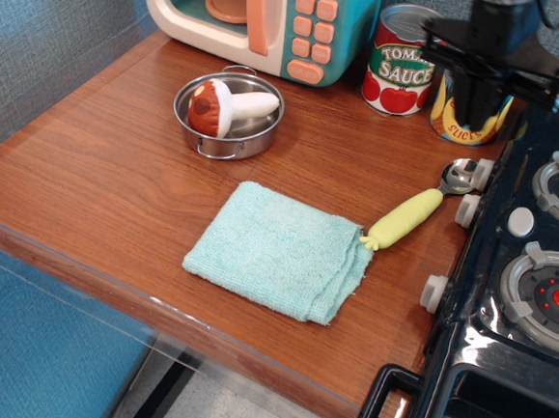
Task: Move the spoon to the left edge of the table
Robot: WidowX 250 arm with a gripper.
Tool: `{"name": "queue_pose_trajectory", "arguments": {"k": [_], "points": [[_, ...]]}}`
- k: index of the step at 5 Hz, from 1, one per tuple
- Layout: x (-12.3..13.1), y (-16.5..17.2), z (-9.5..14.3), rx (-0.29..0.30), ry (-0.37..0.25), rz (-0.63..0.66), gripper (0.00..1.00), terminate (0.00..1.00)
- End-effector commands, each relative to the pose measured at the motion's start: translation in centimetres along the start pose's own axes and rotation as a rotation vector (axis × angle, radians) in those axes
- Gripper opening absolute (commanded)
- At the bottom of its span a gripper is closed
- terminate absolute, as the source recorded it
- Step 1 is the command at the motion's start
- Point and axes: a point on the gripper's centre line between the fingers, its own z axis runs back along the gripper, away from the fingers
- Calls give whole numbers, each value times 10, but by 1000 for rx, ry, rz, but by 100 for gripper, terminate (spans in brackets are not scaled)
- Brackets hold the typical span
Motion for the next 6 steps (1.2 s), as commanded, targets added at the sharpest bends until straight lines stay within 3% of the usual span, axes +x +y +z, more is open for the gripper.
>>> {"name": "queue_pose_trajectory", "arguments": {"k": [1, 6], "points": [[-28, 19, -2, -2, 52, -63, 100, 0], [-44, 3, -69, 58, 225, -134, 100, 0]]}}
